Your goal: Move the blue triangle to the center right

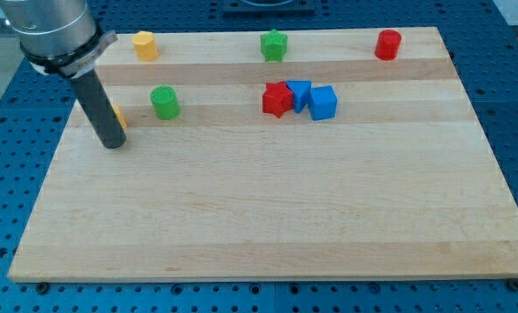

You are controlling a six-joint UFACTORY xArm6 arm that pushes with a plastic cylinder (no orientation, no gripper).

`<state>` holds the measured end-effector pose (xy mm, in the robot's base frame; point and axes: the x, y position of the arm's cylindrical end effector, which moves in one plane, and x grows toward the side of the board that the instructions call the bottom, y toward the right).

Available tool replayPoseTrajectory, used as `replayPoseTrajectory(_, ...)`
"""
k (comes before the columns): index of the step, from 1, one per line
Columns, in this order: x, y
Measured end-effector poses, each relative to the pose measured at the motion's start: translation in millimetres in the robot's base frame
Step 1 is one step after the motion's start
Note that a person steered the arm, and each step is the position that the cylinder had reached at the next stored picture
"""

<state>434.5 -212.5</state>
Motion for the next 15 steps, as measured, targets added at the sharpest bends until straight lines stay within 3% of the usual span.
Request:
replayPoseTrajectory(4,-4,209)
replayPoseTrajectory(5,-21,233)
replayPoseTrajectory(8,-60,237)
replayPoseTrajectory(11,-64,274)
replayPoseTrajectory(13,-65,233)
replayPoseTrajectory(15,-92,236)
